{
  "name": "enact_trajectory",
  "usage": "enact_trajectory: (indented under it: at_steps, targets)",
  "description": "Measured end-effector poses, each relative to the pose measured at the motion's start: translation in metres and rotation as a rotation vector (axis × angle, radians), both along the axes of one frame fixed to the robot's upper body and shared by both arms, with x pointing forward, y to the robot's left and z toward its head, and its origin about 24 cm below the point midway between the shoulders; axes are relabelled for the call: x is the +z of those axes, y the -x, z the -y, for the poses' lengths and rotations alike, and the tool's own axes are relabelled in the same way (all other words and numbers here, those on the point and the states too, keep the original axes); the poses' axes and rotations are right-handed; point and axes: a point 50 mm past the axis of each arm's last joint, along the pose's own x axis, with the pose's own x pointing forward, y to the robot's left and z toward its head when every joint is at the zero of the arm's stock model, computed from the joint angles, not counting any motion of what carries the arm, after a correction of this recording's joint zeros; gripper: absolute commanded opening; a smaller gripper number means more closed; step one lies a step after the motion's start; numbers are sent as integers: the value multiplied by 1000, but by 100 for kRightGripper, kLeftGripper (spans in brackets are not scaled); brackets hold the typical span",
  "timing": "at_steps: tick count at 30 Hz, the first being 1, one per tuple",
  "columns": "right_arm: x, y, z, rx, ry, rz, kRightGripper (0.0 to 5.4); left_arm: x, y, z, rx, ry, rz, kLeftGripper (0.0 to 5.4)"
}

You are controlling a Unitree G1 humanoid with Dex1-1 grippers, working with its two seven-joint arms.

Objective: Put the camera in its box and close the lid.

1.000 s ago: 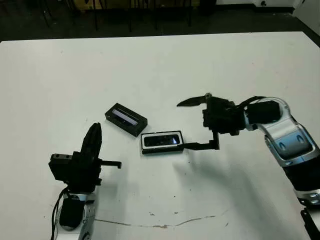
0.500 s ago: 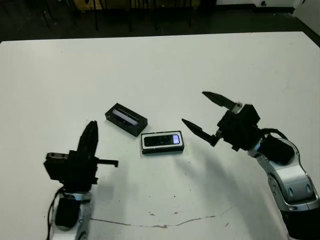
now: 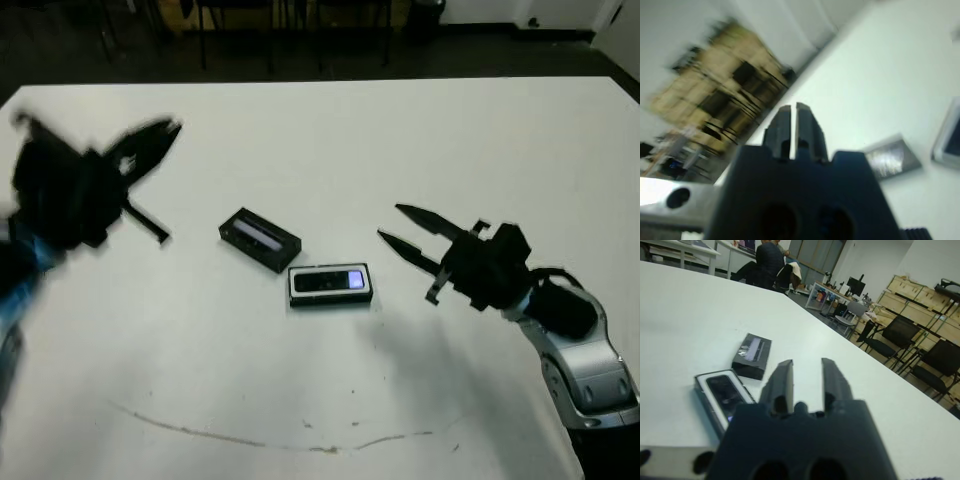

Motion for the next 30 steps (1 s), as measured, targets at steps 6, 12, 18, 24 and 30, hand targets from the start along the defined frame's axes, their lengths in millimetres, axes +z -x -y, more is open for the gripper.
enact_trajectory:
  at_steps: [6,12,18,24,30]
  targets:
    - [8,-8,0,-11,18,-3,2,-1,-51,3,22,-177,-202,0]
    - [10,-10,0,-15,19,-11,2,-20,-89,7,66,-264,-329,0]
    - [10,-9,-1,-11,19,-13,2,-46,-110,20,91,-266,-446,0]
    - [10,-6,-6,-4,9,-8,2,-68,-118,39,62,-253,-435,0]
    - [6,-4,-10,16,-20,5,2,-86,-121,49,60,-237,-451,0]
